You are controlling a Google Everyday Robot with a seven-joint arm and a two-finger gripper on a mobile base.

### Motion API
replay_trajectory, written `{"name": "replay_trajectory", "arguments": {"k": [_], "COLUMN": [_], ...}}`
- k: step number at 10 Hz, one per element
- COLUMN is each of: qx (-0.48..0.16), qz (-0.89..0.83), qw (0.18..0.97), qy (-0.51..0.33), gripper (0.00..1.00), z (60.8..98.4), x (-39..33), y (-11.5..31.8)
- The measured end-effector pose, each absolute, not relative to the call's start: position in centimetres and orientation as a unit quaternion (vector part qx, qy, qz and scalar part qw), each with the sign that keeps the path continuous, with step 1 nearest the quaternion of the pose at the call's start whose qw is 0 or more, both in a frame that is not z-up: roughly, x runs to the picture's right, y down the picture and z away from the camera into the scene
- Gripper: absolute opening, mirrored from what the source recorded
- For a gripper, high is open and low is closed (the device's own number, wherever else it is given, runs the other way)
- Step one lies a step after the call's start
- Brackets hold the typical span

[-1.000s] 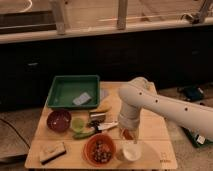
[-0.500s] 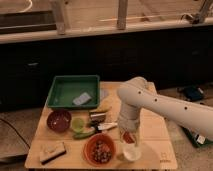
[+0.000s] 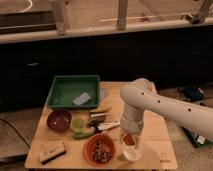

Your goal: Place apple in paper cup

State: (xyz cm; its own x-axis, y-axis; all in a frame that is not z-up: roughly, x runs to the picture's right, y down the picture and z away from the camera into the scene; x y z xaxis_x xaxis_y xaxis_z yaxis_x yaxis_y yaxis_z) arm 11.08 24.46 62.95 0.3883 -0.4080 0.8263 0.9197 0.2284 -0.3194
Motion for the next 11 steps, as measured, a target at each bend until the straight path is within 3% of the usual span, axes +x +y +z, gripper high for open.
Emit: {"name": "replay_trajectory", "arguments": {"k": [11], "qx": [-0.430], "qz": [-0.457], "qw": [0.712], "qy": [-0.315], "gripper": [0.80], "z": [63.1], "x": [11.9], "y": [25.1]}}
